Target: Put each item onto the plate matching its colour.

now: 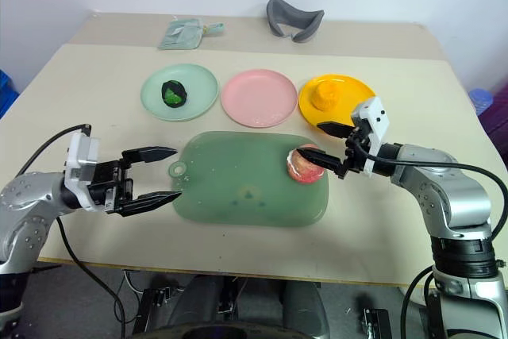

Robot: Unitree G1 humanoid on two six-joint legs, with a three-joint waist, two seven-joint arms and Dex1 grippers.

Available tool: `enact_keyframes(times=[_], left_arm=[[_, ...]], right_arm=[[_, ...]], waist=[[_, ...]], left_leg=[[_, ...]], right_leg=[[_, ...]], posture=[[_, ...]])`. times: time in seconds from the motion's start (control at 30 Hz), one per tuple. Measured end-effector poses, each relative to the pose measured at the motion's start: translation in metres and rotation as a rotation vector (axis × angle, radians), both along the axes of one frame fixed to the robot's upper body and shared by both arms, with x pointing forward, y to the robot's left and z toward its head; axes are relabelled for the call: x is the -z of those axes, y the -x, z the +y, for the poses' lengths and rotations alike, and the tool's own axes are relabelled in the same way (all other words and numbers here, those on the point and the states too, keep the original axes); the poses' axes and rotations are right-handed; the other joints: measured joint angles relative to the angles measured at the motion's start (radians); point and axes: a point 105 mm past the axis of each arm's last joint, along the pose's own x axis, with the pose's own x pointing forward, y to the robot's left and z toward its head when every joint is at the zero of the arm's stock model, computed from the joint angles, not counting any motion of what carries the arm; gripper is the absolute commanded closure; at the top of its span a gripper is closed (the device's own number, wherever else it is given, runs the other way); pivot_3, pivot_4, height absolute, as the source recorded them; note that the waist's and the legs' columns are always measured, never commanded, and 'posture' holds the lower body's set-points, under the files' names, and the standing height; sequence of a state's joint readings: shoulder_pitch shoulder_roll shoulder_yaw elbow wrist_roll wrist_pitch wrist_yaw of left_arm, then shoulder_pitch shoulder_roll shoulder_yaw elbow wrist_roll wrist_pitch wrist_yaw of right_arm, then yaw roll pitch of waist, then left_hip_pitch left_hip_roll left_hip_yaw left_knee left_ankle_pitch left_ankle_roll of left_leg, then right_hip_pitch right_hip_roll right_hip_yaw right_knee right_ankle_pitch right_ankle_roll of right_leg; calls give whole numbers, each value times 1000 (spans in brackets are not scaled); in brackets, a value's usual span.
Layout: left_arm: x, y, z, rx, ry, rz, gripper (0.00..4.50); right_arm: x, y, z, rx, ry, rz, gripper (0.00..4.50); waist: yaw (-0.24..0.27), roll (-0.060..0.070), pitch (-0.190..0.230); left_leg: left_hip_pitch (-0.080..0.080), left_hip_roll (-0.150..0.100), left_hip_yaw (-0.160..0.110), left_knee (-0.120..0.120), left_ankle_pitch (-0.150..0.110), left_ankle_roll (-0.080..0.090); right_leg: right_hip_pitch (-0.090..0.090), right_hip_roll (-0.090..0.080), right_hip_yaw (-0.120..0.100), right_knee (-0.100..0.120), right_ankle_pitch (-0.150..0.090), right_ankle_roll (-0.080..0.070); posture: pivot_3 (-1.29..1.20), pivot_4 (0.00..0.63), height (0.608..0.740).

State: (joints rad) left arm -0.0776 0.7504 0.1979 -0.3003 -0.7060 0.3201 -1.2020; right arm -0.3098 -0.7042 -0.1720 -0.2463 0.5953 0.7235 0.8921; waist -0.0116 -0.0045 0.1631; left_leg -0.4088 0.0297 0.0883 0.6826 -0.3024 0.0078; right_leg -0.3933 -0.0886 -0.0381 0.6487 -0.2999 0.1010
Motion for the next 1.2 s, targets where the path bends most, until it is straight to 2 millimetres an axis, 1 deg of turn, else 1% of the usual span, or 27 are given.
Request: enact_keyframes(times=[0.07,0.2,0.53,0.57,0.6,0.63,0.67,0.7,0.8,0.83,0.87,0.93,1.0,1.03,1.07,1.1,1.17,1.2], left_arm=[[1,-1,-2,4,0,4,0],[2,-1,-4,3,-5,9,0],[1,-2,-5,-20,-7,5,0],[1,-2,-5,-23,-7,5,0],[1,-2,-5,-25,-7,5,0],[1,-2,-5,-28,-7,6,0],[2,-2,-5,-29,-7,7,0],[2,-2,-5,-32,-7,8,0],[3,-1,-4,-49,-6,10,0],[3,-2,-2,-69,0,14,0],[3,-4,-1,-86,12,13,0],[-1,-6,0,-117,36,1,0],[-4,-7,0,-147,53,-9,0],[-4,-8,0,-158,61,-9,0],[-3,-10,1,-191,65,-6,0],[-1,-12,1,-218,70,-7,0],[2,-18,1,-293,65,-18,0],[3,-21,0,-321,63,-26,0]], right_arm=[[5,3,1,3,9,15,47],[27,9,6,-13,21,85,47],[40,7,8,-14,71,85,47],[41,6,9,-13,72,86,556],[41,6,9,-13,75,84,861],[40,5,10,-16,77,77,1313],[40,5,10,-17,77,73,1657],[41,4,11,-17,70,70,1829],[37,4,18,-38,45,39,1829],[30,1,25,-52,10,11,1829],[19,-3,34,-68,-29,-31,1829],[-11,-13,50,-93,-85,-145,1829],[-41,-30,63,-75,-125,-273,1829],[-50,-38,66,-54,-129,-315,1829],[-53,-52,71,-26,-129,-344,1829],[-52,-64,75,0,-121,-353,1829],[-40,-89,85,41,-107,-333,1829],[-33,-98,88,59,-105,-322,1829]], waist=[[0,0,0],[1,0,0],[0,0,0],[0,0,0],[0,0,0],[0,0,0],[0,0,0],[1,0,0],[0,0,0],[-3,0,0],[-7,0,0],[-8,0,0],[-7,0,0],[-4,0,0],[-4,-1,-1],[-1,-1,-1],[0,-2,-1],[0,-2,-1]], left_leg=[[0,0,0,0,0,0],[0,0,0,0,0,0],[0,0,0,0,0,0],[0,0,0,0,0,0],[0,0,0,0,0,0],[0,0,0,0,0,0],[0,0,0,0,0,0],[0,0,0,0,0,0],[0,0,0,0,0,0],[0,0,0,0,0,0],[0,0,1,0,0,0],[0,1,0,0,0,0],[0,0,0,0,0,0],[0,0,0,0,0,0],[1,0,0,0,0,0],[0,0,0,1,0,0],[0,-1,0,1,0,0],[0,-1,0,1,0,0]], right_leg=[[0,0,0,0,0,0],[0,0,0,0,0,0],[0,0,0,0,0,0],[0,0,0,0,0,0],[0,0,0,0,0,0],[0,0,0,0,0,0],[0,0,0,0,0,0],[0,0,0,0,0,0],[0,0,0,0,0,0],[0,1,0,0,0,0],[-1,1,1,1,0,0],[-2,2,1,1,0,0],[-1,1,1,1,0,0],[-1,1,1,1,0,0],[-1,1,1,1,0,0],[-1,1,1,1,0,0],[0,1,1,1,0,0],[-1,1,1,1,0,0]], posture=[[0,150,740],[0,150,740],[0,150,740],[0,150,740],[0,150,740],[0,150,740],[0,150,740],[0,150,740],[0,150,740],[0,150,740],[0,150,740],[0,150,740],[0,150,740],[0,150,740],[0,150,740],[0,150,740],[0,150,740],[0,150,740]])
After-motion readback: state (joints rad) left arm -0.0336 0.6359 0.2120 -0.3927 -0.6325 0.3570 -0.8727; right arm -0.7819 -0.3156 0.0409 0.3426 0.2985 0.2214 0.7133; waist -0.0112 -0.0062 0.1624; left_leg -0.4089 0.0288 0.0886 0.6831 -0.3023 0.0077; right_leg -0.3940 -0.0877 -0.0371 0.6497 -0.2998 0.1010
